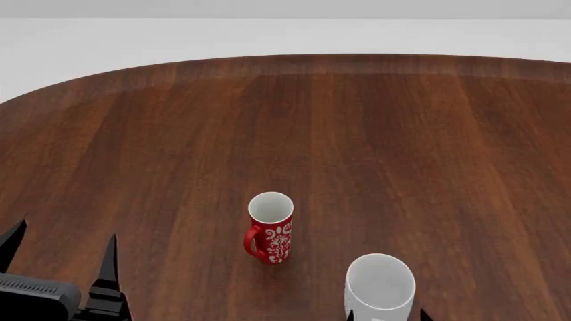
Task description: Put the white mug on the plate.
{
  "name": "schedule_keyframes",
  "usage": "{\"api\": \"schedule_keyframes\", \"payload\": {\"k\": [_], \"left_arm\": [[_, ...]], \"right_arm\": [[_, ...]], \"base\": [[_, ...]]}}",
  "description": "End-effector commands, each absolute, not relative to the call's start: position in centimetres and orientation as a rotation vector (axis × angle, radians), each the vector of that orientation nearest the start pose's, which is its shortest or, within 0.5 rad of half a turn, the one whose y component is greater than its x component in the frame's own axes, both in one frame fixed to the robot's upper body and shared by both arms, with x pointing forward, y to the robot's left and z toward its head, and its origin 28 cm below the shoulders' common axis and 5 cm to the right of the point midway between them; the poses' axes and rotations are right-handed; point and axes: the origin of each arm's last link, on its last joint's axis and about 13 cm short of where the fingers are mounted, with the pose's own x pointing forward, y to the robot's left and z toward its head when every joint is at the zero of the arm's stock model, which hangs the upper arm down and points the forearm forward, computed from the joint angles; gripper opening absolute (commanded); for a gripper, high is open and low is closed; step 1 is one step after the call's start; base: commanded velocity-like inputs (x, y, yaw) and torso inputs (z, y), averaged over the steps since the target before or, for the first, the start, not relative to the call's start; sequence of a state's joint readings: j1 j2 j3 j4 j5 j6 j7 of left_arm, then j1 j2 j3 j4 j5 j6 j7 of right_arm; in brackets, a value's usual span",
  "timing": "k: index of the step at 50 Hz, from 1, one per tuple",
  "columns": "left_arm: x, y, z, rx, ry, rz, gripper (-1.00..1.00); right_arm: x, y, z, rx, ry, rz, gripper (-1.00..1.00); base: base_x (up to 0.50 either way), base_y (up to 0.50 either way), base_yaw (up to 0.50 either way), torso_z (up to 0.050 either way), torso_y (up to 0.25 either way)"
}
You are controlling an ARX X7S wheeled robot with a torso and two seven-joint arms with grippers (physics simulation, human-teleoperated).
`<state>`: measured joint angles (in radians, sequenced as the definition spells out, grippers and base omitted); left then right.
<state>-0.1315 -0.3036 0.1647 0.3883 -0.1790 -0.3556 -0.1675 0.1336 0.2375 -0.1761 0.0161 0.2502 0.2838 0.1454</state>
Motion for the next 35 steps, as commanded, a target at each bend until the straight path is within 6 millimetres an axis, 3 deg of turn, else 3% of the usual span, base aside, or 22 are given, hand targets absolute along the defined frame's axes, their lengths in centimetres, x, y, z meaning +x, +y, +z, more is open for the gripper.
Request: {"api": "schedule_keyframes", "payload": {"k": [1,20,35], "left_arm": [[22.8,22.8,9.7,0.133,-0.126,-0.054,1.0],[22.6,22.8,9.4,0.14,-0.127,-0.057,1.0],[22.6,22.8,9.3,0.139,-0.127,-0.059,1.0]], "right_arm": [[23.6,-12.2,1.1,-0.048,0.232,0.017,1.0],[24.1,-12.4,-2.0,-0.038,0.296,0.004,1.0],[24.8,-12.3,-3.1,-0.029,0.309,0.005,1.0]], "base": [[0.0,0.0,0.0,0.0,0.0],[0.0,0.0,0.0,0.0,0.0],[0.0,0.0,0.0,0.0,0.0]]}}
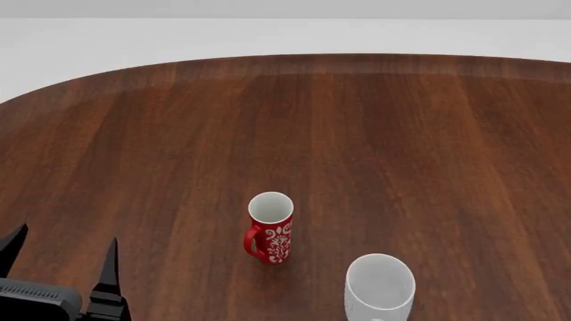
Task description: Put the white mug on the plate.
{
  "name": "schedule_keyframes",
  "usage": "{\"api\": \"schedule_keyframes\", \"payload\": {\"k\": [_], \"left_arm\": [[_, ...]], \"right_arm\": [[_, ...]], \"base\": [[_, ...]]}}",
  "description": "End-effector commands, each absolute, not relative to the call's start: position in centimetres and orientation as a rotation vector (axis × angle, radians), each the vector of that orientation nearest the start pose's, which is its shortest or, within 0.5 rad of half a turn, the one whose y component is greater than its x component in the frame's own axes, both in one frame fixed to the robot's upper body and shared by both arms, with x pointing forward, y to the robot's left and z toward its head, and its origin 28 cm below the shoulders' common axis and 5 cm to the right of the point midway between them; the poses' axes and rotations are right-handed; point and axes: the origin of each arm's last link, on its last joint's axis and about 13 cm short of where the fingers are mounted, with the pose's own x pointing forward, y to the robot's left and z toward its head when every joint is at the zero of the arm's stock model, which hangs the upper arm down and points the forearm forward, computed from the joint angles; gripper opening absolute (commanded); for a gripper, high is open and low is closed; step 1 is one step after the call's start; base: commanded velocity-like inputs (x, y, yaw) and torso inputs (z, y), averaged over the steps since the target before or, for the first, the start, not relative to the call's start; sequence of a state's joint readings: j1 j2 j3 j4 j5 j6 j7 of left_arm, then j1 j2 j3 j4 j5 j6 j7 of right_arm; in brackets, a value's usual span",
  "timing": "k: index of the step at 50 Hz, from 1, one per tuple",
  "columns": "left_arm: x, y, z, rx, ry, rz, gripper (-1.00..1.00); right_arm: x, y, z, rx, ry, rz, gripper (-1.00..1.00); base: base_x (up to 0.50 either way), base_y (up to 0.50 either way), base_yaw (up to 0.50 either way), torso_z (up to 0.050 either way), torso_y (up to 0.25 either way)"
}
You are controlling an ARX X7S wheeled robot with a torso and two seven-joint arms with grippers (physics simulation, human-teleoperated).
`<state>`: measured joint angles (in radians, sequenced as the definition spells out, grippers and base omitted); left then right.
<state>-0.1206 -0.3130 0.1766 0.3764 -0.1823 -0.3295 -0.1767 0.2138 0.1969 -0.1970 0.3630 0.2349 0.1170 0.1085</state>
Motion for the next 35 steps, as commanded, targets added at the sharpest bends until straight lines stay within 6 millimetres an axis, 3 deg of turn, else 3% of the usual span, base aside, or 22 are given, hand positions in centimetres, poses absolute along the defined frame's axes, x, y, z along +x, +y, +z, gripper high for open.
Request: {"api": "schedule_keyframes", "payload": {"k": [1,35], "left_arm": [[22.6,22.8,9.3,0.139,-0.128,-0.06,1.0],[22.2,22.6,9.6,0.137,-0.131,-0.066,1.0]], "right_arm": [[24.9,-12.3,-3.1,-0.031,0.309,0.006,1.0],[26.4,-12.5,-5.7,-0.032,0.341,0.005,1.0]], "base": [[0.0,0.0,0.0,0.0,0.0],[0.0,0.0,0.0,0.0,0.0]]}}
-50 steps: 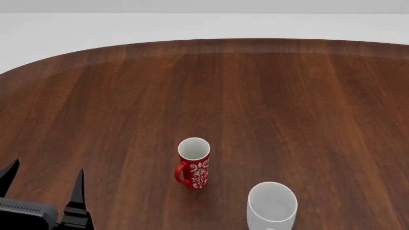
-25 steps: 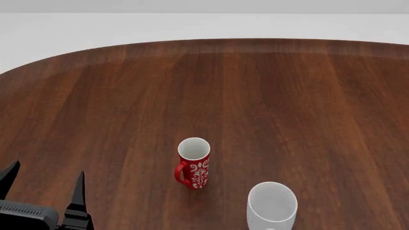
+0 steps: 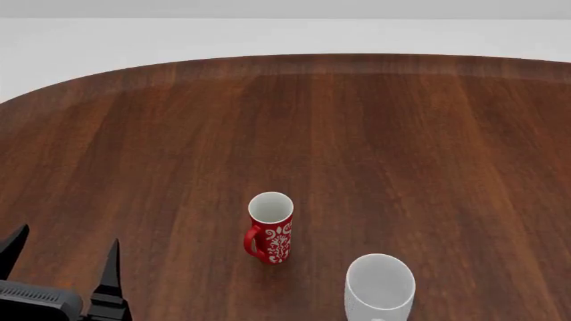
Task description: Put the white mug on the plate.
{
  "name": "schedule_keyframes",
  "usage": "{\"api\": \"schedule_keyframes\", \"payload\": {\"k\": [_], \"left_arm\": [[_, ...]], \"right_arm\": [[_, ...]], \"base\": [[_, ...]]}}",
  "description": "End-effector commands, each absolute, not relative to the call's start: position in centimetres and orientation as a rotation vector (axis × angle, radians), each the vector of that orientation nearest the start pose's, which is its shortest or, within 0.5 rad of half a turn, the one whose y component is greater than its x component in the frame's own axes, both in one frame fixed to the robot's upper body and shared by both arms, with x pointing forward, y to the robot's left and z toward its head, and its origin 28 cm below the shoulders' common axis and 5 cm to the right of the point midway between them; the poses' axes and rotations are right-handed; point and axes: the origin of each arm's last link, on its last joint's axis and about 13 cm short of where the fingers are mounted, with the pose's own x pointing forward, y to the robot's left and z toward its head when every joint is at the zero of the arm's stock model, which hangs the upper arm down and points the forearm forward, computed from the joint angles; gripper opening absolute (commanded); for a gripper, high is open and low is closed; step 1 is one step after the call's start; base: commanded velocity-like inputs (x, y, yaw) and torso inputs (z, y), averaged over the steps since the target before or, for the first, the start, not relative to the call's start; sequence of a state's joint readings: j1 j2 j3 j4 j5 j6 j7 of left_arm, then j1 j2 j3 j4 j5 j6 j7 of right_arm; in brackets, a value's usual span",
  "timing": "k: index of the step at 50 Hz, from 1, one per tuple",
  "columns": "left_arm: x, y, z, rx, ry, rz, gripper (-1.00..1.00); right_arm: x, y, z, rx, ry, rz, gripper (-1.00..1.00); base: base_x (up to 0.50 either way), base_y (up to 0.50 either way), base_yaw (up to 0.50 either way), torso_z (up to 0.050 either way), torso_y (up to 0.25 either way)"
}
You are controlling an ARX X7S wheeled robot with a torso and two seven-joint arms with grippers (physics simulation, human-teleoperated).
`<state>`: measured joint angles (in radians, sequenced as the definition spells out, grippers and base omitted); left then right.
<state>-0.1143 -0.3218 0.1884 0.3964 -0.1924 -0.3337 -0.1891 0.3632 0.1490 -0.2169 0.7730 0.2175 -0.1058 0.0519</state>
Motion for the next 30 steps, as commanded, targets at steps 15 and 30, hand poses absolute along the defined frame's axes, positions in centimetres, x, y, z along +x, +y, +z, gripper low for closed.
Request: {"api": "schedule_keyframes", "payload": {"k": [15,30], "left_arm": [[21.7,22.4,9.9,0.134,-0.142,-0.073,1.0],[21.5,22.5,9.8,0.131,-0.142,-0.073,1.0]], "right_arm": [[26.7,-12.0,-6.4,-0.038,0.367,0.036,1.0],[27.7,-11.9,-6.4,-0.048,0.367,0.053,1.0]], "base": [[0.0,0.0,0.0,0.0,0.0],[0.0,0.0,0.0,0.0,0.0]]}}
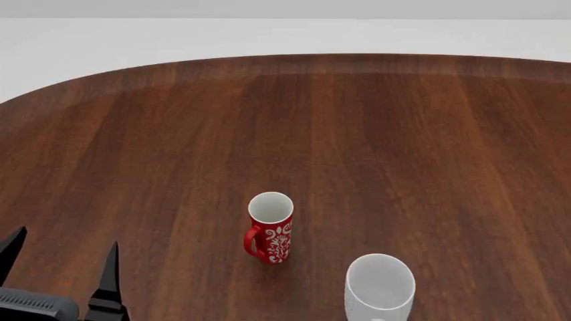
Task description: Put the white mug on the plate.
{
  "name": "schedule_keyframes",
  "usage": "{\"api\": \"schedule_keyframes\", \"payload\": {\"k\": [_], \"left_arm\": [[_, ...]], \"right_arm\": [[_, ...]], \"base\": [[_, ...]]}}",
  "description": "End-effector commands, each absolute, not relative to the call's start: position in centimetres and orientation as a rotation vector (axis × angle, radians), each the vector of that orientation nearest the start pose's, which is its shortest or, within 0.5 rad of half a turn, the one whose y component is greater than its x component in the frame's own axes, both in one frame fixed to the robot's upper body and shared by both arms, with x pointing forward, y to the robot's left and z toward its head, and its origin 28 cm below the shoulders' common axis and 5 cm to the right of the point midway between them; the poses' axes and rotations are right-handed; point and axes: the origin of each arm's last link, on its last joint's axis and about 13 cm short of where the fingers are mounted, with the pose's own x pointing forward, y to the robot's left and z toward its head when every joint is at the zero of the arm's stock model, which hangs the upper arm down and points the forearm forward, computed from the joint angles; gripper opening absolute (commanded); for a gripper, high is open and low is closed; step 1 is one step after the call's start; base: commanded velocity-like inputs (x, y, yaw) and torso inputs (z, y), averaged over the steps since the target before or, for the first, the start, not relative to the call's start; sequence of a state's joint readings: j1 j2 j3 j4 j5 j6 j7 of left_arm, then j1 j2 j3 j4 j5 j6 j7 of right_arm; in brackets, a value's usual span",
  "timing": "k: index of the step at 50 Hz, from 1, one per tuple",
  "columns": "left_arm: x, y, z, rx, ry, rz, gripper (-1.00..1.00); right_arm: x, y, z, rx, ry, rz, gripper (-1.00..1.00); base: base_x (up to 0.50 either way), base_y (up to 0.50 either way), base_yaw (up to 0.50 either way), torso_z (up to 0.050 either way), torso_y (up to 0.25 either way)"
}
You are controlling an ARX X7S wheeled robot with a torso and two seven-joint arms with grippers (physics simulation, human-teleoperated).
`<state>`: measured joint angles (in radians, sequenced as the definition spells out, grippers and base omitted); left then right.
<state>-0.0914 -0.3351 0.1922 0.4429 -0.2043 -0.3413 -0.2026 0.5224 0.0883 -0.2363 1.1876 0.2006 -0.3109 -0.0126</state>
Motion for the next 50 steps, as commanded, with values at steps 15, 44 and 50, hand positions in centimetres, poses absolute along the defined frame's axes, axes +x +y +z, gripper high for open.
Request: {"api": "schedule_keyframes", "payload": {"k": [15,44,50], "left_arm": [[21.2,22.5,9.9,0.118,-0.141,-0.077,1.0],[21.8,22.4,9.7,0.125,-0.134,-0.067,1.0],[22.2,22.5,9.4,0.119,-0.131,-0.068,1.0]], "right_arm": [[27.7,-11.8,-6.4,-0.025,0.376,0.05,1.0],[26.9,-12.7,-3.0,-0.025,0.216,-0.038,-1.0],[25.8,-13.0,-0.5,-0.05,0.159,-0.053,-1.0]], "base": [[0.0,0.0,0.0,0.0,0.0],[0.0,0.0,0.0,0.0,0.0],[0.0,0.0,0.0,0.0,0.0]]}}
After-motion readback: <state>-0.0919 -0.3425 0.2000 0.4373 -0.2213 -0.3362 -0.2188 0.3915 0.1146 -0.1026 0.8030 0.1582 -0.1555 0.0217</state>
